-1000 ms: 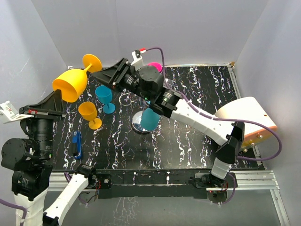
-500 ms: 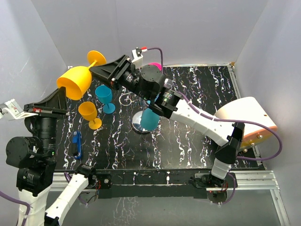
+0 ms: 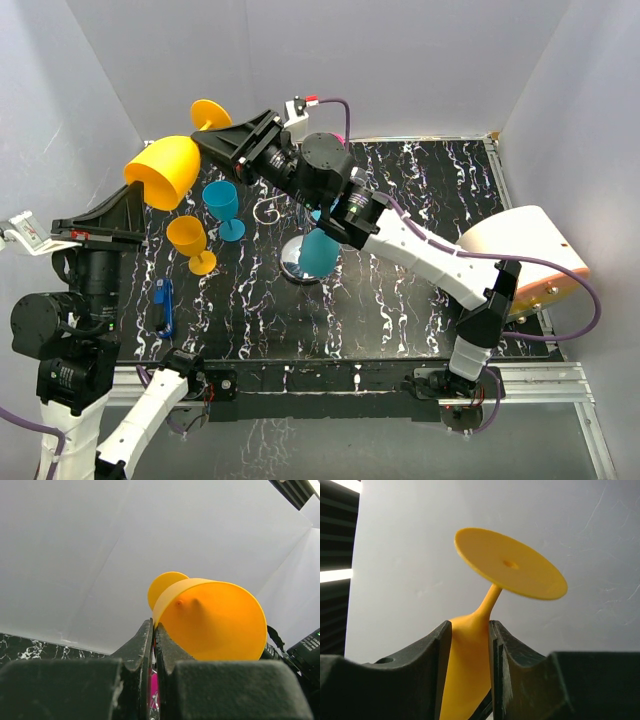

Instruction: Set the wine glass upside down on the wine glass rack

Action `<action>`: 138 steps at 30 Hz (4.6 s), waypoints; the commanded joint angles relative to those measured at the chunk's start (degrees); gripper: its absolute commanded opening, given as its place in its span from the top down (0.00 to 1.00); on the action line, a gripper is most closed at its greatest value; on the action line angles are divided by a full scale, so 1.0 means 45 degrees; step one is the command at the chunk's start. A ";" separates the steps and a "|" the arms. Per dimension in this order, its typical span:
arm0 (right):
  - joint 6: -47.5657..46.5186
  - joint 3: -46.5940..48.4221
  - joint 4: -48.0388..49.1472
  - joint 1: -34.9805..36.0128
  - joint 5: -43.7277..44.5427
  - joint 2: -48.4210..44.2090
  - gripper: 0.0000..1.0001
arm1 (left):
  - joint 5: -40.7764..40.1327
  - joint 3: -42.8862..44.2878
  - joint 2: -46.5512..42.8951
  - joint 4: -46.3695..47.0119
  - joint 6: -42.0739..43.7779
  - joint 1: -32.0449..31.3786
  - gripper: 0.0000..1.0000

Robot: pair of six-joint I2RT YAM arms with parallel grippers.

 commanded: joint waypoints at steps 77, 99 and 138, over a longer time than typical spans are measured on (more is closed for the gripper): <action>-1.5505 -0.7900 0.4640 0.0494 -0.3719 -0.6550 1.00 | 0.5347 -0.0016 0.1625 0.3100 -0.8304 0.0016 0.29; -1.6995 -0.7386 0.3181 0.0496 -0.4484 -0.6011 1.00 | 0.7327 0.1191 0.2488 -0.1155 -0.9327 0.0006 0.42; -1.6714 -0.7382 0.3018 0.0497 -0.4111 -0.6413 0.81 | 0.7613 0.1372 0.2957 -0.1988 -1.0127 0.0029 1.00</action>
